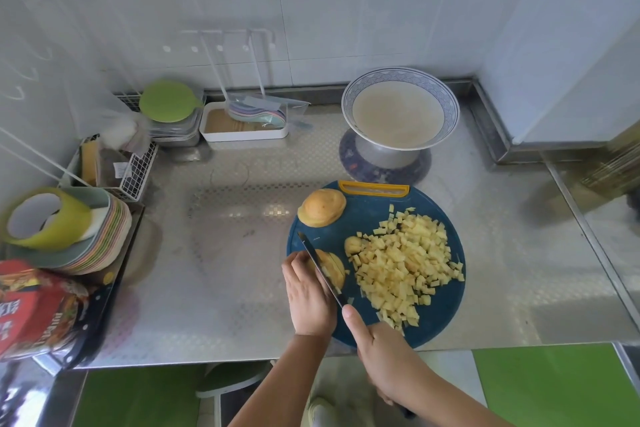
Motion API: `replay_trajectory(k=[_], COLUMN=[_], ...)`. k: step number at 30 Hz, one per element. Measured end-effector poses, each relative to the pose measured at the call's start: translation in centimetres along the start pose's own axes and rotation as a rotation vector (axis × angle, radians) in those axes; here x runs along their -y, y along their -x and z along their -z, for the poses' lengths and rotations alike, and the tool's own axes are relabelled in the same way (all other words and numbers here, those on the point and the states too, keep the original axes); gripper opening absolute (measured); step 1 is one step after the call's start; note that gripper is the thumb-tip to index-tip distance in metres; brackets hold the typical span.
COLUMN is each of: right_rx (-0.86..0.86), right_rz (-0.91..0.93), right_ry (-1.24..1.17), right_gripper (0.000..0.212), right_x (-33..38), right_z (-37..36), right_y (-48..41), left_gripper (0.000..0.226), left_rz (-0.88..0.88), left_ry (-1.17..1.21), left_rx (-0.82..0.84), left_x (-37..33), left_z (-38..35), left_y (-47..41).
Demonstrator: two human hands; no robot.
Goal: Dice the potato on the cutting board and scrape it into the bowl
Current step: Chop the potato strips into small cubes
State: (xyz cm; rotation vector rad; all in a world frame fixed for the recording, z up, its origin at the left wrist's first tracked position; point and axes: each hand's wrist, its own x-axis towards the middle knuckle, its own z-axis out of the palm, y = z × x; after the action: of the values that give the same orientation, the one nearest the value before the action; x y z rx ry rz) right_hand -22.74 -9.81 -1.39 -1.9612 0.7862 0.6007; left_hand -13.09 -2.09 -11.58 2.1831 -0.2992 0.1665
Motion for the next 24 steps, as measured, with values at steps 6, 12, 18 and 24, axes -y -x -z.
replay_trajectory(k=[6,12,18,24], right_rx=[0.021,0.01,0.058,0.103], right_rz=[-0.017,-0.028,-0.062,-0.041], right_ry=[0.029,0.038,0.012,0.007], right_gripper=[0.062,0.063,0.069,0.06], right_x=[0.2,0.1,0.0,0.1], right_z=[0.1,0.0,0.3,1.2], right_y=[-0.4,-0.4,-1.1,-1.2], left_gripper=[0.04,0.042,0.043,0.043], left_rz=[0.043,0.027,0.048,0.05], left_ry=[-0.015,-0.035,-0.023,-0.018], left_rx=[-0.011,-0.016,-0.024,-0.03], left_x=[0.1,0.1,-0.1,-0.3], left_z=[-0.3,-0.3,-0.4,-0.4], left_y=[0.0,0.0,-0.1,-0.1])
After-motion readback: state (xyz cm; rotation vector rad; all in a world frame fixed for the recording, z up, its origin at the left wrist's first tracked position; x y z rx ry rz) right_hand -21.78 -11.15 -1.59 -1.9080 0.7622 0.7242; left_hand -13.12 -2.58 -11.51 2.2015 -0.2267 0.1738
